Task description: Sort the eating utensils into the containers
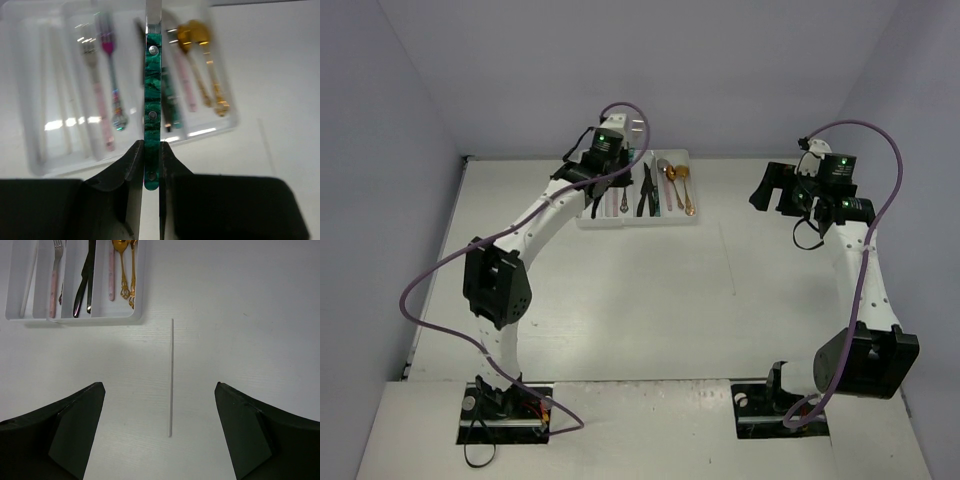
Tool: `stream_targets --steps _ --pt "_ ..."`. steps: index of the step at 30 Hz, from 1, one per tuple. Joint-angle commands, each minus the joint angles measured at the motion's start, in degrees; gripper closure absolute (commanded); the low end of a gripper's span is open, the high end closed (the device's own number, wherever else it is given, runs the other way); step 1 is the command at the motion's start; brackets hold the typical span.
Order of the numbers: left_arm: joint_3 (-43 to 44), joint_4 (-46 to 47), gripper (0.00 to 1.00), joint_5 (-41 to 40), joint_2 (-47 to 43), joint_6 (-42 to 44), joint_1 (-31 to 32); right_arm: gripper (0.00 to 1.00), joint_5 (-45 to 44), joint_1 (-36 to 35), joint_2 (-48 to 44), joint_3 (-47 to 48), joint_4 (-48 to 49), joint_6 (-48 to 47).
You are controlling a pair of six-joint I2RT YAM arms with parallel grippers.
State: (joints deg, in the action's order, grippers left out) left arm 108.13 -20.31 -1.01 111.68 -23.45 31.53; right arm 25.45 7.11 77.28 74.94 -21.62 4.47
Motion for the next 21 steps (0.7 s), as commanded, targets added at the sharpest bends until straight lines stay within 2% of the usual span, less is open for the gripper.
stream_targets --steps 1,10,14,21 --pt "-4.23 -1.04 1.00 -5.71 -5.73 -5.59 -3.57 0.10 0.39 0.32 -1.60 -0.06 3.52 0.24" --pt "-6.20 -1.72 1.00 -2.16 -4.47 -5.67 -4.78 0.10 0.33 0.36 -1.25 -0.06 3.78 0.54" --pt "-6.96 0.63 1.00 2.11 -2.78 -7.58 -5.99 0.10 0.20 0.36 -1.34 -0.15 3.80 0.55" --pt "-3.46 -0.07 1.00 7.41 2.65 -9.86 -7.57 0.10 0.04 0.44 -1.41 -0.23 3.85 0.54"
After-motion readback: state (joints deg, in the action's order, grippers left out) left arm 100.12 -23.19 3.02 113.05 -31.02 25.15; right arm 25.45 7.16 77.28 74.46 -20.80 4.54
